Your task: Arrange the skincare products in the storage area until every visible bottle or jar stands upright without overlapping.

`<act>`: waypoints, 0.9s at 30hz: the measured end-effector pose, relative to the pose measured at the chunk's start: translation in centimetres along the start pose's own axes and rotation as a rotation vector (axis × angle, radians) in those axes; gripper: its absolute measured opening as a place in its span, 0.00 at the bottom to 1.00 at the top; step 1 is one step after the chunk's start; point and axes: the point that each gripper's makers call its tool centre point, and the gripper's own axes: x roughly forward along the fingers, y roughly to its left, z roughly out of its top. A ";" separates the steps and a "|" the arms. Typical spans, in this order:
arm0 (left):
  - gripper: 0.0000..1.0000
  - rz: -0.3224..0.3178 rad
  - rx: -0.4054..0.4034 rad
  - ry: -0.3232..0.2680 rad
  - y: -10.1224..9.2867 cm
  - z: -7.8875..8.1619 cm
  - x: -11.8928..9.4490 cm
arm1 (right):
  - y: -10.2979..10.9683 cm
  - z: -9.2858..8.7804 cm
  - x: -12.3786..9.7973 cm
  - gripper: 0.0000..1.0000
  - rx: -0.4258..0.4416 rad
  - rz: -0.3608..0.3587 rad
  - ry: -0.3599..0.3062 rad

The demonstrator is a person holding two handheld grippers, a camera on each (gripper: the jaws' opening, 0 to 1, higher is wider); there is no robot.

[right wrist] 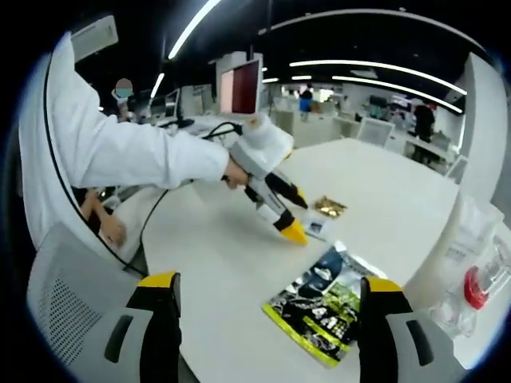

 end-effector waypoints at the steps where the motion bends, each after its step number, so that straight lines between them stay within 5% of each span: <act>1: 0.55 -0.001 0.007 -0.003 0.0 0.2 0.1 | 0.0 0.0 0.0 0.96 0.000 0.000 0.000; 17: 0.48 -0.077 0.072 0.019 -0.2 1.0 1.1 | 0.0 0.5 1.0 0.95 -0.050 0.038 0.023; 21: 0.36 -0.063 0.075 0.031 0.6 1.0 1.3 | 0.1 0.7 1.2 0.96 -0.061 0.051 0.023; 27: 0.36 -0.060 0.089 0.032 0.9 0.9 1.3 | 0.0 0.7 1.6 0.94 -0.095 0.069 0.042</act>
